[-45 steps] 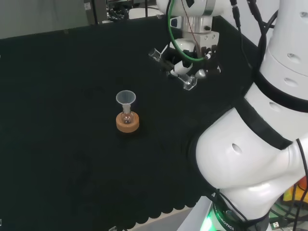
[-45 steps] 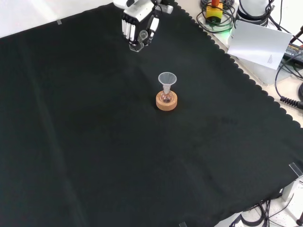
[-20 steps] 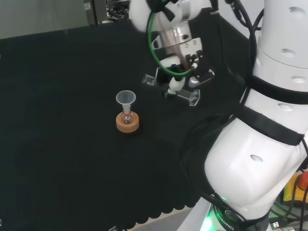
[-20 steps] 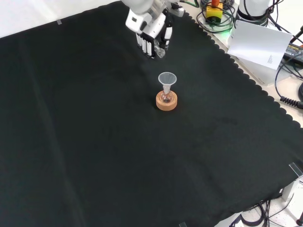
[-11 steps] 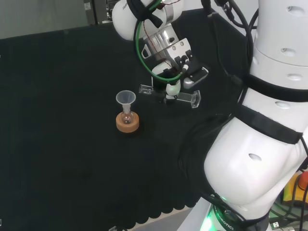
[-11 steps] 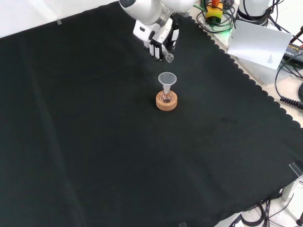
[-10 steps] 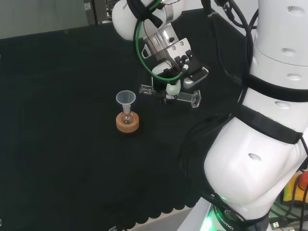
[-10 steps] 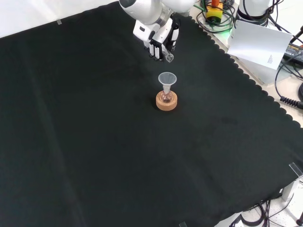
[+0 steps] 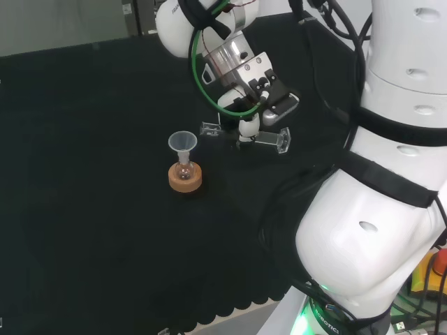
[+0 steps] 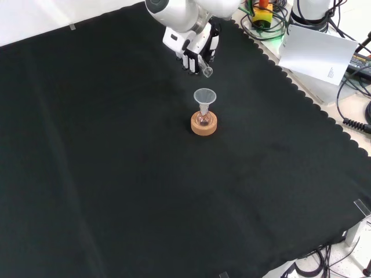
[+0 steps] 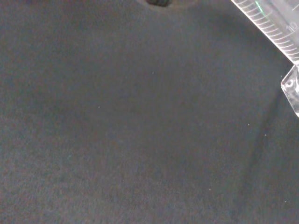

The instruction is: Pour the water from the graduated cylinder into the round-bottom flask.

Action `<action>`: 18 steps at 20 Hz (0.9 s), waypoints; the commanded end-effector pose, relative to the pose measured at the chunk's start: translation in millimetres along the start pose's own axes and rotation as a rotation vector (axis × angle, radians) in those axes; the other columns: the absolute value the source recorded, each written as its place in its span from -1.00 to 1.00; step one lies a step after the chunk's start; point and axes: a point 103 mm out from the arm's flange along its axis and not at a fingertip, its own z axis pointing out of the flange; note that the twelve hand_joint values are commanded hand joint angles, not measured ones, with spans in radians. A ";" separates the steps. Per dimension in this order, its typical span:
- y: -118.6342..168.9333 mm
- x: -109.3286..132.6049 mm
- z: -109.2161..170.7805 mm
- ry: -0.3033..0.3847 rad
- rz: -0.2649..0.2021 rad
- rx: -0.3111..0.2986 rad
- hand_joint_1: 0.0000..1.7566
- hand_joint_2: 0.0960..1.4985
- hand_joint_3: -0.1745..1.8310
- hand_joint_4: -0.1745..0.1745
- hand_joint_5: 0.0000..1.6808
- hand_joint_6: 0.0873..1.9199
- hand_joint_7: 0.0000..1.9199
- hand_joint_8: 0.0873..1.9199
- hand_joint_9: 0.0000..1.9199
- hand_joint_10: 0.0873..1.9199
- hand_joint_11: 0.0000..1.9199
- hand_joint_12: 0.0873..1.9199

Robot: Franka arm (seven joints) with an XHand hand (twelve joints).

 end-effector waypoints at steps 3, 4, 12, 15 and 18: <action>2.5 -2.4 -3.1 -0.024 0.020 0.010 0.56 0.43 -0.83 0.52 0.28 -0.46 0.05 0.00 0.40 -0.91 0.08 -0.10; 2.7 -1.0 -4.3 -0.030 0.027 0.011 0.56 0.43 -0.83 0.52 0.28 -0.46 0.05 0.00 0.40 -0.91 0.08 -0.10; 4.2 1.7 -9.9 -0.056 0.062 0.015 0.56 0.43 -0.83 0.52 0.28 -0.46 0.05 0.00 0.40 -0.91 0.09 -0.11; 4.4 -1.0 -9.5 -0.058 0.064 0.019 0.56 0.43 -0.83 0.52 0.28 -0.45 0.05 0.00 0.40 -0.91 0.09 -0.11; 5.1 -0.7 -10.4 -0.060 0.066 0.021 0.56 0.43 -0.83 0.52 0.28 -0.45 0.05 0.00 0.40 -0.91 0.09 -0.11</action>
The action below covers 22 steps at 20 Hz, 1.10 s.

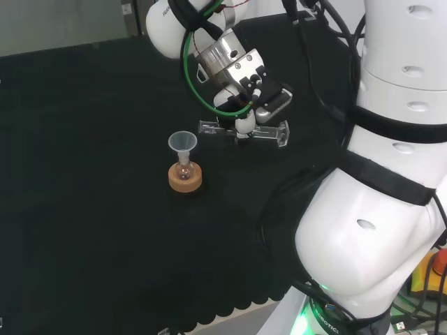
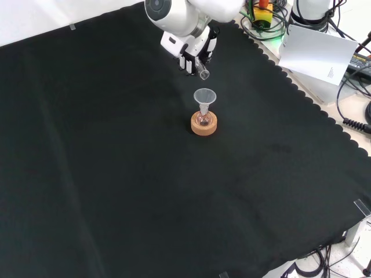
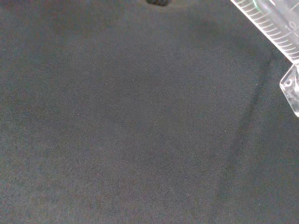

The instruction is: Pour the water from the graduated cylinder into the round-bottom flask.

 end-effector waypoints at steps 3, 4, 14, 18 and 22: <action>1.1 -1.7 -0.9 -0.012 0.010 0.002 0.56 0.43 -0.83 0.52 0.28 -0.45 0.05 0.00 0.40 -0.91 0.09 -0.11; 1.6 0.1 -1.7 -0.012 0.011 0.001 0.56 0.43 -0.83 0.52 0.28 -0.45 0.05 0.00 0.40 -0.92 0.09 -0.11; 6.5 13.2 -8.7 -0.071 0.060 0.040 0.56 0.43 -0.83 0.50 0.28 -0.45 0.05 0.00 0.40 -0.92 0.09 -0.12; 8.2 20.9 -12.2 -0.082 0.079 0.055 0.56 0.43 -0.83 0.49 0.28 -0.45 0.05 0.00 0.41 -0.92 0.09 -0.12; 8.7 23.2 -15.0 -0.090 0.085 0.062 0.56 0.43 -0.83 0.49 0.28 -0.45 0.05 0.00 0.41 -0.92 0.09 -0.12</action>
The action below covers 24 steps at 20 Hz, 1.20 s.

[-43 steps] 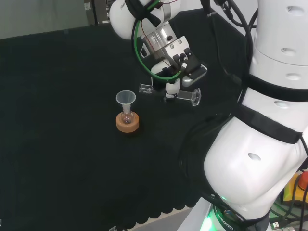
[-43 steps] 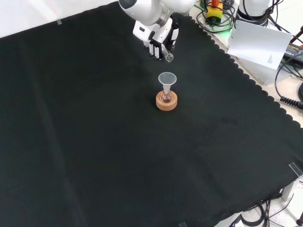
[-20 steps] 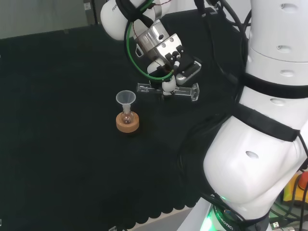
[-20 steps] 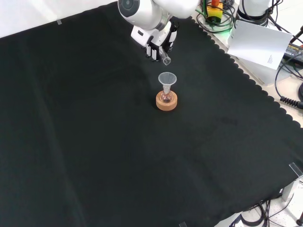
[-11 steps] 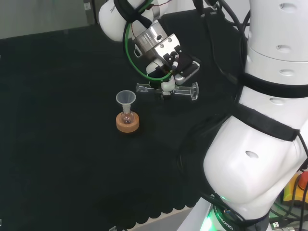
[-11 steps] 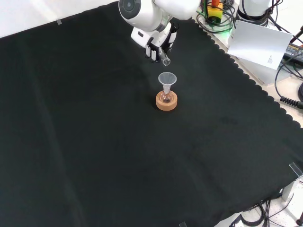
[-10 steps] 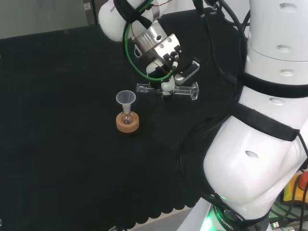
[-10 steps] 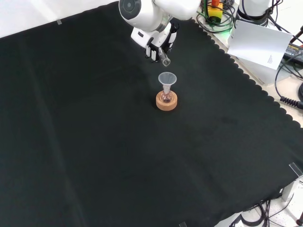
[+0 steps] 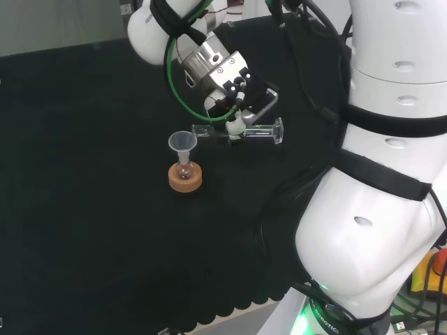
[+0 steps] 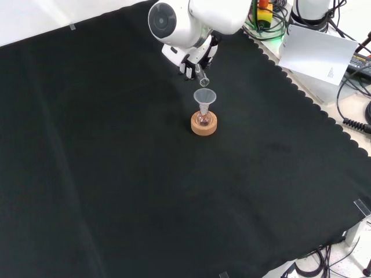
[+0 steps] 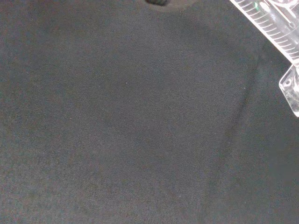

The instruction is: Pour the water from the graduated cylinder into the round-bottom flask.

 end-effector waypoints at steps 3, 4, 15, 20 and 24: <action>-0.7 3.7 -4.0 -0.018 0.015 0.015 0.56 0.43 -0.83 0.49 0.28 -0.45 0.05 0.00 0.41 -0.92 0.09 -0.12; -0.9 3.8 -4.5 -0.022 0.018 0.017 0.56 0.43 -0.83 0.48 0.28 -0.45 0.05 0.00 0.41 -0.92 0.09 -0.12; -2.2 7.2 -9.7 -0.052 0.043 0.045 0.56 0.43 -0.83 0.46 0.27 -0.45 0.05 0.00 0.41 -0.93 0.09 -0.12; -2.5 8.8 -11.8 -0.072 0.058 0.051 0.56 0.43 -0.83 0.46 0.27 -0.45 0.05 0.01 0.41 -0.93 0.09 -0.12; -3.1 7.2 -12.7 -0.077 0.064 0.055 0.56 0.43 -0.83 0.46 0.27 -0.45 0.04 0.01 0.40 -0.93 0.09 -0.12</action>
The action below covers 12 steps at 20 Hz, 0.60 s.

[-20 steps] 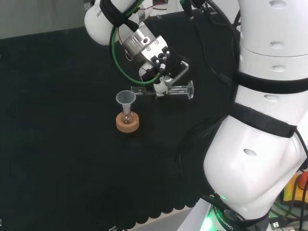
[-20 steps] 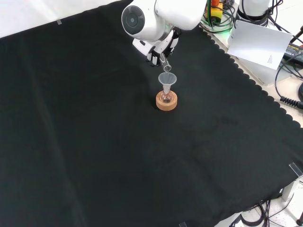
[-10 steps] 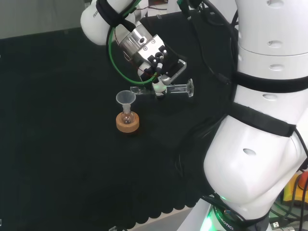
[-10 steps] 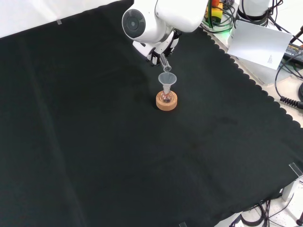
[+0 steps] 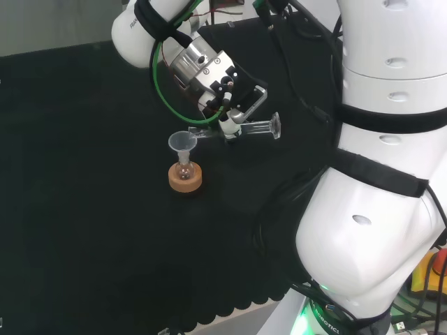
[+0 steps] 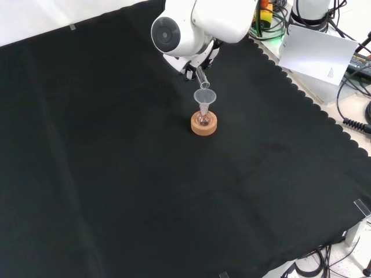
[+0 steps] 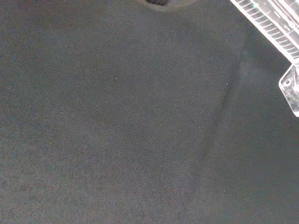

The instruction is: Pour the water from the graduated cylinder into the round-bottom flask.

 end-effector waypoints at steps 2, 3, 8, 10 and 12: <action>-1.7 -0.8 -1.7 -0.013 0.009 0.001 0.56 0.43 -0.83 0.46 0.27 -0.45 0.04 0.01 0.40 -0.93 0.09 -0.12; -1.8 -1.6 -1.4 -0.015 0.010 0.000 0.56 0.43 -0.83 0.46 0.27 -0.45 0.04 0.01 0.40 -0.93 0.09 -0.12; -3.2 -1.9 -2.9 -0.029 0.020 0.008 0.56 0.43 -0.83 0.46 0.27 -0.45 0.04 0.01 0.40 -0.93 0.08 -0.12; -3.0 -4.0 -2.5 -0.037 0.026 0.014 0.56 0.43 -0.83 0.46 0.27 -0.45 0.04 0.01 0.40 -0.93 0.08 -0.12; -3.6 -3.9 -3.5 -0.040 0.030 0.013 0.56 0.43 -0.83 0.46 0.27 -0.45 0.04 0.01 0.40 -0.93 0.08 -0.12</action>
